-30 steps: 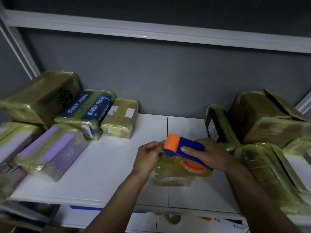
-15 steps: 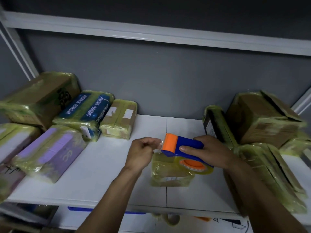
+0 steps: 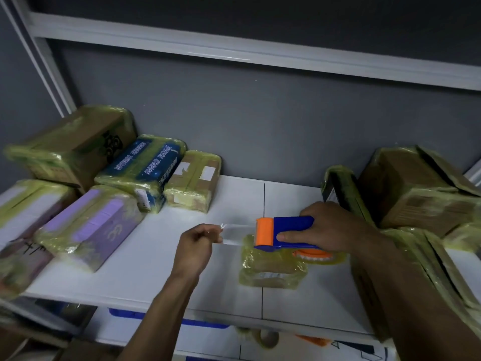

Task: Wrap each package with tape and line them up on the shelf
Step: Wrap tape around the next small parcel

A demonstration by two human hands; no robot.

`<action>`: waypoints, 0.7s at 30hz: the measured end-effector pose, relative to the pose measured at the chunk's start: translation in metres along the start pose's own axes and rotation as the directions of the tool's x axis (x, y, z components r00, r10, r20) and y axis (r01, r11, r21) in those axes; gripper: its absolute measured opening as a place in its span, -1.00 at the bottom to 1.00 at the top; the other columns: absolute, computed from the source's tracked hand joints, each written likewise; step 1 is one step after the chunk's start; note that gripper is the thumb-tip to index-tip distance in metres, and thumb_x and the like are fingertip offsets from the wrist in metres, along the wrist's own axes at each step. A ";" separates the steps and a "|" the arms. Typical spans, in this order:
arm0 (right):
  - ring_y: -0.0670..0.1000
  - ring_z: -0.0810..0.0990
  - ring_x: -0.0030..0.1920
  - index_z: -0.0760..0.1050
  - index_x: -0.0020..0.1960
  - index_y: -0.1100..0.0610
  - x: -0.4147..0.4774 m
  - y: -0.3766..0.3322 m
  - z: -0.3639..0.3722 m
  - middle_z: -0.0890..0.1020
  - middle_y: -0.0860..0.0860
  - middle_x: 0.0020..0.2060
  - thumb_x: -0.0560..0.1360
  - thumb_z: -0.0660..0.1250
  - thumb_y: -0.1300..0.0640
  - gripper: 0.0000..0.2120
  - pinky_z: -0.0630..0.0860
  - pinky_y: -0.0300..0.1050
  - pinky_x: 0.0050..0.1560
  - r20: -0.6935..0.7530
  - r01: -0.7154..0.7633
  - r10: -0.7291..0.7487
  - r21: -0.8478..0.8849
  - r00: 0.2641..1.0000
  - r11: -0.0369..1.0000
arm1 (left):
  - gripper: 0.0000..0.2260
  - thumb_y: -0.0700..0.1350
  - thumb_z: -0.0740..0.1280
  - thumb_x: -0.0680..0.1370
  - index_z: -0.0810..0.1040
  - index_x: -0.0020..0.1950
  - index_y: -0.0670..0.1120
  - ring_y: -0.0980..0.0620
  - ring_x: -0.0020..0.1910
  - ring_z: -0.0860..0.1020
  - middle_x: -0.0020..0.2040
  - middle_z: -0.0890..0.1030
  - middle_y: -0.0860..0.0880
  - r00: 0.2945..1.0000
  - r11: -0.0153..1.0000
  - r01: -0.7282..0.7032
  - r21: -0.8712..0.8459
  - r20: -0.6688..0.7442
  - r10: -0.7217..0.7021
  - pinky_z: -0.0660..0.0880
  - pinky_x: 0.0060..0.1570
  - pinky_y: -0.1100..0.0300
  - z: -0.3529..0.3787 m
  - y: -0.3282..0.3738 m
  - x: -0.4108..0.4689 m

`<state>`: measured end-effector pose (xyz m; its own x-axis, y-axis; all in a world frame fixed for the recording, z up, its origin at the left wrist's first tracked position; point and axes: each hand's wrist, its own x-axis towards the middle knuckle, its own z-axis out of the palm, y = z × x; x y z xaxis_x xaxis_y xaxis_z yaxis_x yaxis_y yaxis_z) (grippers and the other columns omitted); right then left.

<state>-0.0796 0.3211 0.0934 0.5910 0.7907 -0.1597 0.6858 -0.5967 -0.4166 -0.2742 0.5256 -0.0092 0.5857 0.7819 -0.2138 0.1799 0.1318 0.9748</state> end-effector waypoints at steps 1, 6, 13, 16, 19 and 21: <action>-0.11 0.66 -0.30 0.61 -0.21 0.04 0.001 -0.003 -0.001 0.68 -0.05 -0.33 0.07 0.33 -0.72 -0.18 0.67 0.01 -0.16 0.003 -0.002 0.002 -0.040 1.000 0.999 | -0.85 -0.11 0.39 0.59 0.73 -0.14 0.03 0.29 -0.22 0.60 -0.22 0.72 0.05 0.999 1.000 0.027 -0.011 0.017 -0.027 0.39 -0.13 0.21 0.000 -0.006 -0.003; -0.07 0.64 -0.26 0.53 -0.25 0.01 0.007 -0.018 0.001 0.63 -0.05 -0.33 0.12 0.39 -0.66 -0.28 0.56 -0.10 -0.26 0.037 -0.038 0.044 -0.158 0.998 0.987 | -0.96 -0.14 0.52 0.50 0.71 -0.08 -0.06 0.16 -0.10 0.67 -0.11 0.73 0.11 0.997 0.993 0.073 -0.096 0.016 -0.072 0.46 -0.18 0.35 0.002 -0.029 -0.007; -0.03 0.60 -0.25 0.45 -0.22 0.04 0.025 -0.032 0.012 0.58 -0.05 -0.29 0.06 0.40 -0.68 -0.21 0.41 -0.17 -0.33 0.055 -0.106 0.128 -0.297 0.990 0.949 | -0.83 -0.32 0.42 0.52 0.73 -0.15 -0.08 0.13 -0.13 0.68 -0.15 0.74 0.04 1.000 0.997 0.028 -0.074 0.010 -0.028 0.50 -0.20 0.45 0.005 -0.042 -0.002; -0.06 0.53 -0.26 0.39 -0.18 -0.01 0.031 -0.035 0.019 0.53 -0.08 -0.25 0.02 0.36 -0.70 -0.19 0.35 -0.17 -0.37 0.050 -0.134 0.165 -0.378 0.985 0.916 | -0.82 -0.39 0.37 0.54 0.72 -0.10 -0.17 0.16 -0.19 0.68 -0.17 0.74 0.01 0.999 0.999 0.024 -0.036 0.031 -0.023 0.50 -0.22 0.46 0.007 -0.051 0.002; -0.08 0.48 -0.27 0.31 -0.19 -0.03 0.036 -0.036 0.027 0.50 -0.10 -0.25 -0.01 0.34 -0.70 -0.19 0.33 -0.17 -0.38 0.053 -0.159 0.197 -0.406 0.979 0.900 | -0.85 -0.36 0.40 0.54 0.71 -0.11 -0.16 0.14 -0.17 0.68 -0.17 0.74 0.03 0.999 1.000 0.009 -0.008 0.051 -0.009 0.52 -0.19 0.45 0.011 -0.060 0.005; -0.08 0.48 -0.28 0.29 -0.20 -0.03 0.037 -0.036 0.030 0.49 -0.10 -0.25 0.02 0.37 -0.68 -0.21 0.32 -0.17 -0.39 0.069 -0.172 0.219 -0.411 0.973 0.895 | -0.88 -0.27 0.47 0.54 0.72 -0.14 -0.08 0.12 -0.14 0.68 -0.18 0.74 0.05 0.997 1.000 0.010 0.010 0.071 -0.011 0.53 -0.15 0.43 0.015 -0.064 0.007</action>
<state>-0.0951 0.3760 0.0755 0.6960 0.6482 -0.3089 0.6867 -0.7266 0.0227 -0.2700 0.5131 -0.0742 0.6383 0.7352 -0.2283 0.1937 0.1336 0.9719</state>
